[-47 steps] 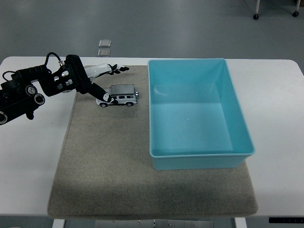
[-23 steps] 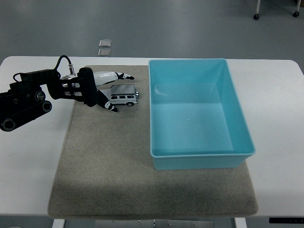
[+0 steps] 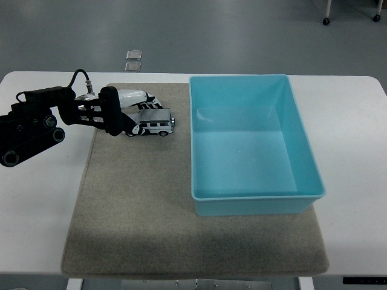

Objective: Left hand put the white car in the blue box

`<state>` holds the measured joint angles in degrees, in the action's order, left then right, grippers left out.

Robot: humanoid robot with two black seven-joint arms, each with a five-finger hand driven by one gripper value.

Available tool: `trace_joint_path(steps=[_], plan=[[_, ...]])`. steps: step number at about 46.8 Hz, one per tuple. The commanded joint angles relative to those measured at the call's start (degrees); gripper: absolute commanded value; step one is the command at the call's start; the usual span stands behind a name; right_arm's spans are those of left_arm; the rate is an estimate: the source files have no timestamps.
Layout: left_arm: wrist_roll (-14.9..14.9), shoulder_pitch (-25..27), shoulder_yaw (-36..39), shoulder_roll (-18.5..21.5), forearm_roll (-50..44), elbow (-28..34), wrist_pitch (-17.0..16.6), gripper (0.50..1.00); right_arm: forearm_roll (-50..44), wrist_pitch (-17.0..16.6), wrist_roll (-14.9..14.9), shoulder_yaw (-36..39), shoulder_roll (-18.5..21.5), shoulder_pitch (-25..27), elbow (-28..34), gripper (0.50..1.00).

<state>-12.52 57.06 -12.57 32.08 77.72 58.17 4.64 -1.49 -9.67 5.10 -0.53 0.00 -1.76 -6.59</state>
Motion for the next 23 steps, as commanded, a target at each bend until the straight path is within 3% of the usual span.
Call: trace_joint_path(steps=[1,6,15,23], plan=[[0.13,-0.02,0.00,0.00,-0.02,0.01,0.11,0.602,0.00,0.00,0.00,0.00,0.00,0.00,0.00,0.936],[0.13,0.15,0.00,0.18,0.06,0.10,0.20,0.501,0.00,0.00,0.00,0.00,0.00,0.00,0.00,0.936],[0.21,1.38,-0.09,1.84,-0.29,2.55,1.08,0.500,0.00,0.00,0.00,0.00,0.00,0.00,0.00,0.936],[0.21,5.59,-0.44,7.64,-1.25,8.18,4.15,0.500,0.00,0.00,0.00,0.00,0.00,0.00,0.00,0.936]])
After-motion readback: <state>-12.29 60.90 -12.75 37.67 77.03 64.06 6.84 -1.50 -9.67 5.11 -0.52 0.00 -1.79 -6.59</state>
